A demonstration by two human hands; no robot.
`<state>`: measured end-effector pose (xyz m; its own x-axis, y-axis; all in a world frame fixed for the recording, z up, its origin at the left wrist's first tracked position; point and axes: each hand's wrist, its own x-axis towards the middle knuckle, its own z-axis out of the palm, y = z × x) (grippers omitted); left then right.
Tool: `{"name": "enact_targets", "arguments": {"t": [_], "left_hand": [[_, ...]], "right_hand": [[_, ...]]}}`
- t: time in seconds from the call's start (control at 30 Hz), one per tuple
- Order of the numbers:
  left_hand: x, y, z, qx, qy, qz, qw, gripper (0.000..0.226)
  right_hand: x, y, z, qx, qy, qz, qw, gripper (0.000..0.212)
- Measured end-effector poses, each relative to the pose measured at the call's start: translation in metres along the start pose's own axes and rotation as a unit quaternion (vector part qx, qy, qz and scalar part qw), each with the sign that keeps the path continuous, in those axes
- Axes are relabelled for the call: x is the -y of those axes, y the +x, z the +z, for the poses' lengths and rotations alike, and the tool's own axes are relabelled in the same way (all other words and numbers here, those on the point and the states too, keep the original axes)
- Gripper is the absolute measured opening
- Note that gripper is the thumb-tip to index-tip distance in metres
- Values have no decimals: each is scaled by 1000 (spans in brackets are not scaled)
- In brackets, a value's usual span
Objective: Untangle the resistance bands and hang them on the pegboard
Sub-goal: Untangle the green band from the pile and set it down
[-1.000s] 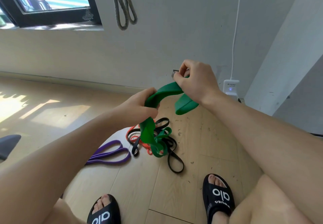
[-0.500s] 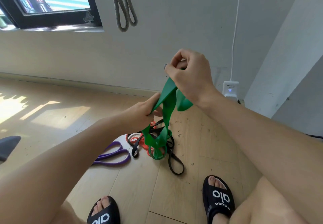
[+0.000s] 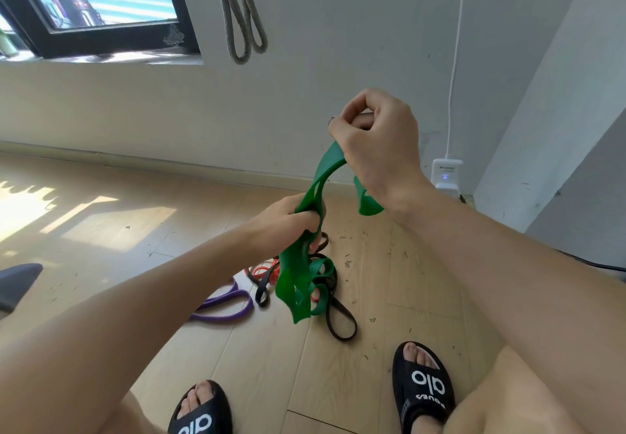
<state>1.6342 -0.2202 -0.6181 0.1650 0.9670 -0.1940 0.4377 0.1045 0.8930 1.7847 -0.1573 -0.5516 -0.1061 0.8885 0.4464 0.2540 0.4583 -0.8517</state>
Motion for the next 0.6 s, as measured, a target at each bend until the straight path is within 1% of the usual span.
{"name": "enact_targets", "arguments": {"t": [0.03, 0.07, 0.1, 0.17, 0.2, 0.3, 0.37, 0.4, 0.47, 0.5, 0.6], "left_hand": [[-2, -1, 0, 6, 27, -4, 1000, 23], [-3, -2, -1, 5, 68, -6, 998, 32], [-4, -2, -2, -3, 116, 0, 993, 38], [-3, -1, -6, -29, 191, 23, 981, 29], [-1, 0, -9, -31, 209, 24, 977, 25], [7, -1, -14, 1, 172, -27, 985, 20], [11, -4, -14, 7, 147, -62, 987, 12], [13, -6, -15, 1, 144, -68, 987, 9], [15, -9, -20, -17, 150, -72, 986, 18], [17, -11, -23, -27, 154, -73, 985, 19], [18, -13, -31, -58, 148, -69, 985, 18]], "right_hand": [[-3, 1, -1, -11, -14, 0, 1000, 15], [-7, 2, -3, -23, -28, 1, 999, 14], [-10, 2, -4, -31, -41, 2, 999, 14], [-14, 4, -6, -34, -57, 6, 998, 12], [-15, 4, -6, -33, -58, 9, 998, 12], [-15, 6, -6, -38, -44, 16, 998, 9], [-13, 8, -6, -45, -29, 19, 998, 7], [-13, 8, -6, -48, -24, 19, 998, 8], [-14, 8, -5, -48, -28, 14, 998, 9], [-15, 8, -4, -45, -38, 12, 998, 9], [-30, 13, -5, -31, -102, 23, 994, 12]]}}
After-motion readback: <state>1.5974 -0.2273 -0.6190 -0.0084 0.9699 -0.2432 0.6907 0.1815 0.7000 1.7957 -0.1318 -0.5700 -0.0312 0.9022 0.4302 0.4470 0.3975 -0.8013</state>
